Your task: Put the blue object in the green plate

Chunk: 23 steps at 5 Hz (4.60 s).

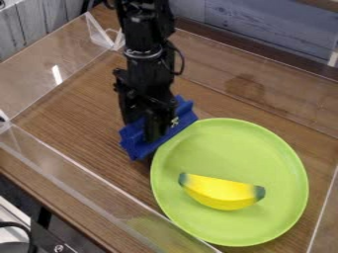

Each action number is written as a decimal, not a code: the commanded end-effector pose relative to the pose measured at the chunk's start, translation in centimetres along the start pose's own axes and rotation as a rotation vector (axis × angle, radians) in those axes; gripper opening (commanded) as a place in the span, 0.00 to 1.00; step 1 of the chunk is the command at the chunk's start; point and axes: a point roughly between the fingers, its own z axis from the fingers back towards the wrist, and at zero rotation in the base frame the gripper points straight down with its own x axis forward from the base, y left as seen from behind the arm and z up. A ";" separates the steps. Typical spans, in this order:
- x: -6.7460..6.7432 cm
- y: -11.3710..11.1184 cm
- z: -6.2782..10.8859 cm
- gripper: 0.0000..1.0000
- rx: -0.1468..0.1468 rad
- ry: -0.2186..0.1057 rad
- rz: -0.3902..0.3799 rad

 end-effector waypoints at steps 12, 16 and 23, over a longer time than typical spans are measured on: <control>0.5 -5.2 3.9 0.00 -0.022 -0.104 0.047; 0.2 -7.1 3.1 0.00 -0.060 -0.114 0.054; 0.2 -8.6 1.2 1.00 -0.130 -0.123 0.012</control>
